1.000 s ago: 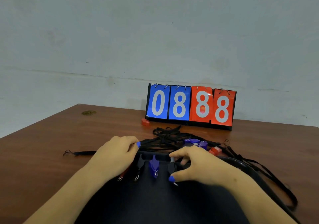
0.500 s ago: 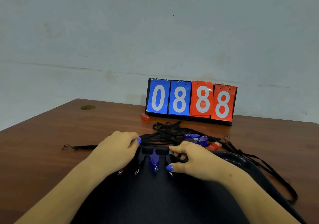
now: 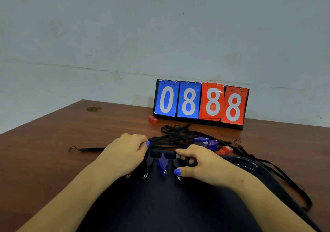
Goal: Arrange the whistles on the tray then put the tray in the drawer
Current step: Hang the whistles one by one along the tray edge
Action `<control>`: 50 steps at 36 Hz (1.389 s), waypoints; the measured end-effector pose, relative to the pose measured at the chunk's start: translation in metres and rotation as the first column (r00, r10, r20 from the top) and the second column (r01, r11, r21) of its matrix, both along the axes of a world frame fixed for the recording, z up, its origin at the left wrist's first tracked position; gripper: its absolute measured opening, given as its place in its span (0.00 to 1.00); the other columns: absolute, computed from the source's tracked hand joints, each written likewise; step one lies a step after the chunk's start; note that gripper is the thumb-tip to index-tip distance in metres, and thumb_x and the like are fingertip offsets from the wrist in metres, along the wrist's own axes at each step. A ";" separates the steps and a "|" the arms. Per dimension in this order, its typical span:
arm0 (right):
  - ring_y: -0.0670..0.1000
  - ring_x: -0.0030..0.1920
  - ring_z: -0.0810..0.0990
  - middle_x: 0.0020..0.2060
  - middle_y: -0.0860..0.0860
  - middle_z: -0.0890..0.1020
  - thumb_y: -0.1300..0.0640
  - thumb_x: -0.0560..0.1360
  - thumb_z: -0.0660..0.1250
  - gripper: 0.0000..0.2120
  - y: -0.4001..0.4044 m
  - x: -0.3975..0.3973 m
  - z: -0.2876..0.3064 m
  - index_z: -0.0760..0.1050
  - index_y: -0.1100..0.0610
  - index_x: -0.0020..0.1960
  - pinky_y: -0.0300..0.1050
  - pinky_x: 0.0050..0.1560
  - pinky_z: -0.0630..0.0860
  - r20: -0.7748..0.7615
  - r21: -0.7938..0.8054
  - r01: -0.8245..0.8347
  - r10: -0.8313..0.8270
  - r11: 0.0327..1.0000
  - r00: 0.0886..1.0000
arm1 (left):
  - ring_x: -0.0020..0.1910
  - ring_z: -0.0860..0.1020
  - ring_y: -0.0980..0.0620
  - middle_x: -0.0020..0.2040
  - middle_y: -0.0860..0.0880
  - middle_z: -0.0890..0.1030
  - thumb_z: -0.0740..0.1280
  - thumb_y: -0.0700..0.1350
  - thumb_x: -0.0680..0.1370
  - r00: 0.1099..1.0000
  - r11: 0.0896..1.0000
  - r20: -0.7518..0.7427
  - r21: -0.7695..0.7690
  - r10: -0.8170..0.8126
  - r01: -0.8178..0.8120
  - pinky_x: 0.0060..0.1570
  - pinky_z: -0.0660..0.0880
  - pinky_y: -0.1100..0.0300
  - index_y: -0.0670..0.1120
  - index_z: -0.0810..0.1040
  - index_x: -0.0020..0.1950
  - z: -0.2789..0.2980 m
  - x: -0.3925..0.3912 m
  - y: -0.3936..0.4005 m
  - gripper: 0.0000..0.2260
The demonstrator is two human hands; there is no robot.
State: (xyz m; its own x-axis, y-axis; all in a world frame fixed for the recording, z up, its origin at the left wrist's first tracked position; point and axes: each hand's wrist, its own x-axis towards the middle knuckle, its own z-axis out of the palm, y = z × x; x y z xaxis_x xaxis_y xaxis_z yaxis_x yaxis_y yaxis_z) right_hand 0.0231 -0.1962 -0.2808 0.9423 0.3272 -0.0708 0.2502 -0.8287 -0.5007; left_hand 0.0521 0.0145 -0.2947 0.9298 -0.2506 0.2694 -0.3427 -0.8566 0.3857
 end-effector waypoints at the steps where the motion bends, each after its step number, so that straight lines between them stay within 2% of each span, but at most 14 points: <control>1: 0.44 0.58 0.70 0.58 0.44 0.69 0.48 0.73 0.68 0.31 0.000 0.000 0.000 0.61 0.48 0.73 0.38 0.59 0.70 -0.001 0.000 0.000 0.000 1.000 1.000 | 0.33 0.74 0.49 0.34 0.48 0.77 0.55 0.51 0.80 1.000 1.000 -0.002 0.001 0.001 -0.001 0.36 0.72 0.55 0.47 0.76 0.45 0.000 0.000 0.000 0.13; 9: 0.45 0.58 0.70 0.61 0.46 0.70 0.49 0.74 0.67 0.30 0.003 -0.005 0.001 0.61 0.50 0.73 0.39 0.60 0.70 -0.009 -0.012 0.003 -0.003 1.000 1.000 | 0.39 0.76 0.46 0.39 0.48 0.78 0.55 0.49 0.79 1.000 1.000 -0.018 0.015 0.013 -0.013 0.41 0.74 0.53 0.50 0.76 0.45 -0.001 0.000 0.001 0.11; 13: 0.45 0.58 0.70 0.57 0.45 0.70 0.49 0.74 0.67 0.30 0.003 -0.006 0.003 0.61 0.50 0.73 0.39 0.60 0.70 -0.014 -0.018 0.011 -0.011 1.000 1.000 | 0.39 0.77 0.46 0.39 0.47 0.79 0.55 0.48 0.79 1.000 1.000 -0.023 0.012 0.001 -0.001 0.41 0.74 0.51 0.48 0.77 0.46 0.000 0.001 0.000 0.11; 19: 0.45 0.55 0.74 0.57 0.45 0.72 0.46 0.73 0.67 0.35 -0.003 -0.003 0.008 0.55 0.49 0.75 0.40 0.59 0.72 -0.056 0.035 0.049 -0.047 0.998 0.997 | 0.41 0.78 0.46 0.42 0.46 0.81 0.55 0.48 0.79 0.999 1.000 -0.032 0.012 -0.013 0.014 0.46 0.77 0.47 0.48 0.78 0.48 0.001 0.003 0.001 0.12; 24: 0.42 0.44 0.76 0.47 0.45 0.78 0.49 0.77 0.63 0.26 -0.013 -0.003 0.015 0.61 0.50 0.73 0.32 0.44 0.70 0.106 0.081 0.154 -0.162 0.985 0.981 | 0.41 0.78 0.47 0.43 0.47 0.80 0.55 0.47 0.79 0.999 1.000 -0.032 -0.015 0.018 -0.019 0.45 0.77 0.50 0.50 0.77 0.51 0.001 0.003 0.000 0.11; 25: 0.43 0.45 0.76 0.47 0.46 0.79 0.49 0.77 0.62 0.25 -0.015 -0.004 0.017 0.62 0.51 0.72 0.34 0.46 0.71 0.158 0.055 0.179 -0.186 0.982 0.970 | 0.42 0.78 0.46 0.43 0.47 0.81 0.56 0.46 0.79 0.999 0.999 -0.032 -0.024 0.040 -0.041 0.46 0.77 0.51 0.51 0.77 0.51 0.002 0.004 -0.001 0.11; 27: 0.46 0.52 0.76 0.53 0.49 0.78 0.50 0.78 0.60 0.23 -0.020 -0.005 0.021 0.63 0.51 0.72 0.43 0.55 0.73 0.242 -0.023 0.239 -0.227 0.971 0.943 | 0.47 0.78 0.44 0.48 0.47 0.81 0.56 0.46 0.78 0.996 0.997 -0.040 -0.023 0.079 -0.080 0.50 0.76 0.50 0.52 0.77 0.53 0.006 0.012 -0.004 0.11; 28: 0.49 0.55 0.75 0.56 0.50 0.77 0.50 0.78 0.60 0.23 -0.022 -0.006 0.022 0.63 0.51 0.72 0.48 0.59 0.73 0.272 -0.062 0.268 -0.242 0.961 0.931 | 0.49 0.78 0.44 0.50 0.47 0.81 0.55 0.45 0.77 0.995 0.997 -0.051 -0.003 0.082 -0.082 0.52 0.75 0.49 0.52 0.76 0.54 0.009 0.018 -0.006 0.12; 30: 0.50 0.56 0.75 0.56 0.50 0.77 0.50 0.78 0.60 0.21 -0.024 -0.007 0.024 0.64 0.51 0.70 0.51 0.60 0.74 0.321 -0.128 0.309 -0.255 0.942 0.912 | 0.52 0.78 0.43 0.55 0.46 0.80 0.55 0.44 0.77 0.995 0.994 -0.075 0.086 0.070 -0.063 0.54 0.74 0.50 0.53 0.75 0.58 0.014 0.035 -0.012 0.13; 33: 0.51 0.53 0.76 0.53 0.50 0.78 0.50 0.78 0.59 0.17 -0.024 -0.007 0.022 0.68 0.52 0.66 0.52 0.56 0.75 0.366 -0.187 0.347 -0.262 0.919 0.893 | 0.58 0.75 0.42 0.63 0.45 0.76 0.56 0.43 0.78 0.996 0.966 -0.065 0.256 0.057 -0.038 0.56 0.72 0.51 0.52 0.73 0.63 0.023 0.067 -0.020 0.16; 37: 0.52 0.52 0.76 0.53 0.51 0.78 0.50 0.78 0.58 0.15 -0.024 -0.005 0.017 0.70 0.53 0.63 0.50 0.54 0.75 0.385 -0.221 0.354 -0.252 0.909 0.888 | 0.66 0.69 0.44 0.67 0.42 0.69 0.58 0.36 0.78 0.991 0.952 -0.126 0.299 -0.036 0.072 0.65 0.65 0.54 0.47 0.70 0.69 0.026 0.111 -0.033 0.19; 41: 0.53 0.56 0.75 0.56 0.51 0.77 0.50 0.78 0.58 0.16 -0.022 -0.005 0.014 0.68 0.52 0.65 0.50 0.57 0.72 0.378 -0.231 0.335 -0.233 0.913 0.896 | 0.71 0.61 0.42 0.75 0.44 0.58 0.56 0.33 0.76 0.988 0.905 -0.149 0.415 -0.034 0.094 0.71 0.60 0.49 0.50 0.62 0.73 0.015 0.149 -0.041 0.27; 45: 0.54 0.58 0.74 0.59 0.50 0.76 0.50 0.78 0.57 0.17 -0.021 -0.009 0.016 0.67 0.52 0.66 0.49 0.57 0.70 0.372 -0.213 0.307 -0.214 0.927 0.903 | 0.67 0.66 0.43 0.71 0.45 0.63 0.60 0.34 0.75 0.988 0.856 -0.152 0.508 -0.024 0.099 0.66 0.66 0.52 0.48 0.68 0.70 0.005 0.161 -0.047 0.24; 50: 0.53 0.58 0.74 0.59 0.51 0.76 0.50 0.78 0.57 0.17 -0.020 -0.011 0.019 0.66 0.52 0.66 0.49 0.56 0.70 0.367 -0.180 0.302 -0.221 0.936 0.904 | 0.57 0.73 0.45 0.61 0.44 0.70 0.63 0.36 0.75 1.000 0.858 -0.023 0.513 -0.003 0.014 0.53 0.70 0.57 0.43 0.74 0.61 0.004 0.156 -0.045 0.15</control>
State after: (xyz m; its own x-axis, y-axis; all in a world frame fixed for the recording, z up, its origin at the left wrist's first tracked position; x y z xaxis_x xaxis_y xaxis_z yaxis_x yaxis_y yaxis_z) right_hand 0.0117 -0.2160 -0.2619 0.9719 0.0782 0.2222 0.1273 -0.9680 -0.2161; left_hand 0.2086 -0.0309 -0.2911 0.9310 -0.3559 0.0815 -0.3475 -0.9322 -0.1009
